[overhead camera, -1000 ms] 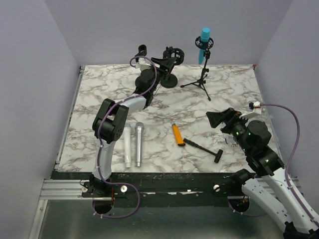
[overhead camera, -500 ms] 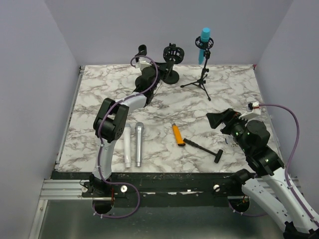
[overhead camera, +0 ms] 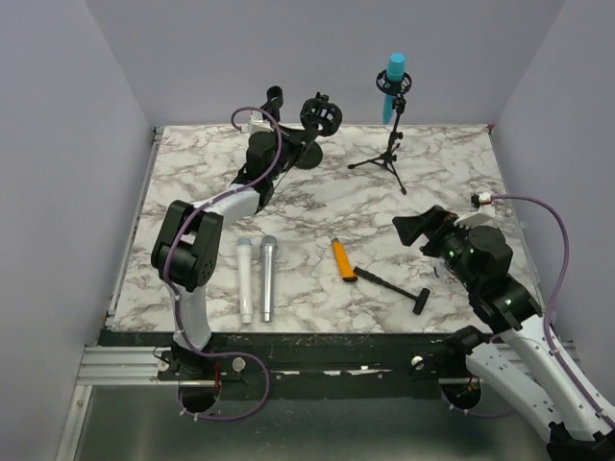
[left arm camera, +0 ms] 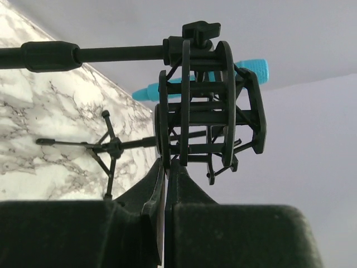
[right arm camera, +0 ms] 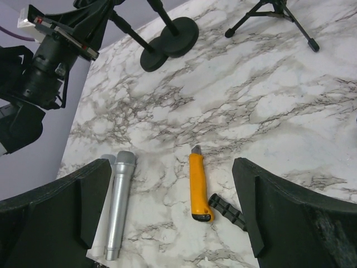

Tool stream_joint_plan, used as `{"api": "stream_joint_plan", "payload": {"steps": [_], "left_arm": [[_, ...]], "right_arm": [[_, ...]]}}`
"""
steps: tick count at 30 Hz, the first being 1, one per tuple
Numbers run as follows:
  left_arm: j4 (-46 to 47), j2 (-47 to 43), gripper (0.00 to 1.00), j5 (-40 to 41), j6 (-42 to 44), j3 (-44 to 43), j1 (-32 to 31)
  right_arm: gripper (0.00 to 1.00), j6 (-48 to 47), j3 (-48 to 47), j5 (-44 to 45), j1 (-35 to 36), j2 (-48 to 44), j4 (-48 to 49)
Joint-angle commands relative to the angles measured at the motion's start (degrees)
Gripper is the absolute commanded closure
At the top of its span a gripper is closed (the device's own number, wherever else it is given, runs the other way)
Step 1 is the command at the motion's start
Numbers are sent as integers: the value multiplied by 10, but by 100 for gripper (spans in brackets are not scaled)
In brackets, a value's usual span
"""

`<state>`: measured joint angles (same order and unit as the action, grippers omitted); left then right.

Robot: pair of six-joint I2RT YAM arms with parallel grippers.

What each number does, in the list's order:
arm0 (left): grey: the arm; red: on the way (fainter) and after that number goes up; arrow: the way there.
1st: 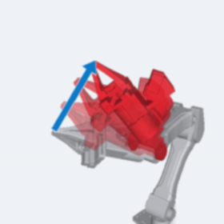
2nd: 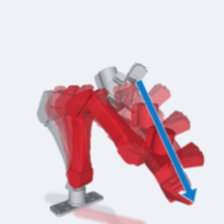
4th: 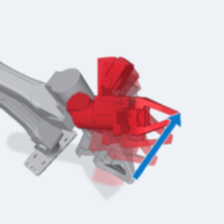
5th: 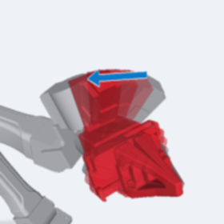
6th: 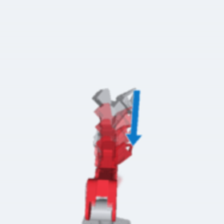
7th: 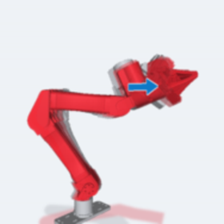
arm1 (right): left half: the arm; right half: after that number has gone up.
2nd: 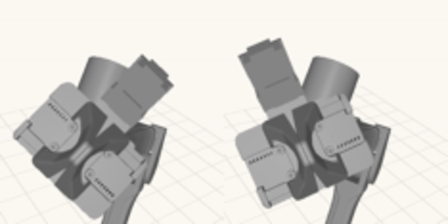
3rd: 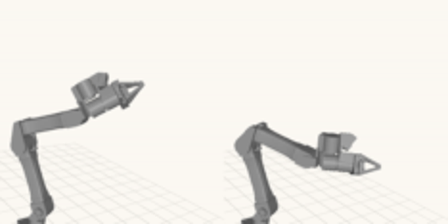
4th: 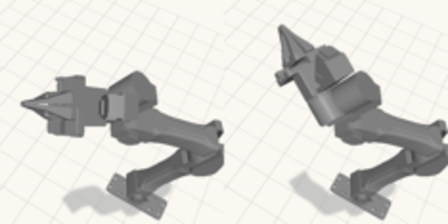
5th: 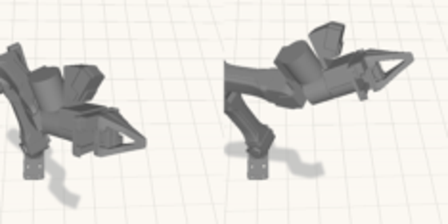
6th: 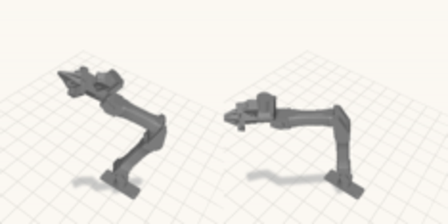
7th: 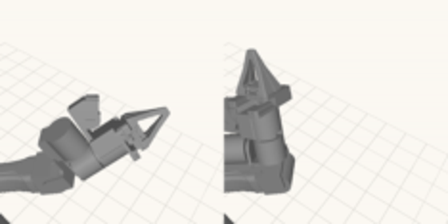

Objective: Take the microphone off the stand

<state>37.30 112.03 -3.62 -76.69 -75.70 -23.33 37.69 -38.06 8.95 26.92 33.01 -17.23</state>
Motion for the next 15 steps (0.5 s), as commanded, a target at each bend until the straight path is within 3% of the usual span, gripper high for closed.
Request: {"api": "stream_joint_plan", "payload": {"steps": [1,4,7,15], "left_arm": [[47,-42,100,-147,-73,52,24],[109,-40,100,-233,-150,97,25],[140,-62,100,-296,-168,146,24],[-18,-187,100,-350,-41,242,30]], "right_arm": [[0,-20,-1,-43,0,32,37],[0,-49,-26,-47,0,71,37],[0,-72,-51,-39,0,111,39],[0,-79,-99,-77,0,226,80]]}}
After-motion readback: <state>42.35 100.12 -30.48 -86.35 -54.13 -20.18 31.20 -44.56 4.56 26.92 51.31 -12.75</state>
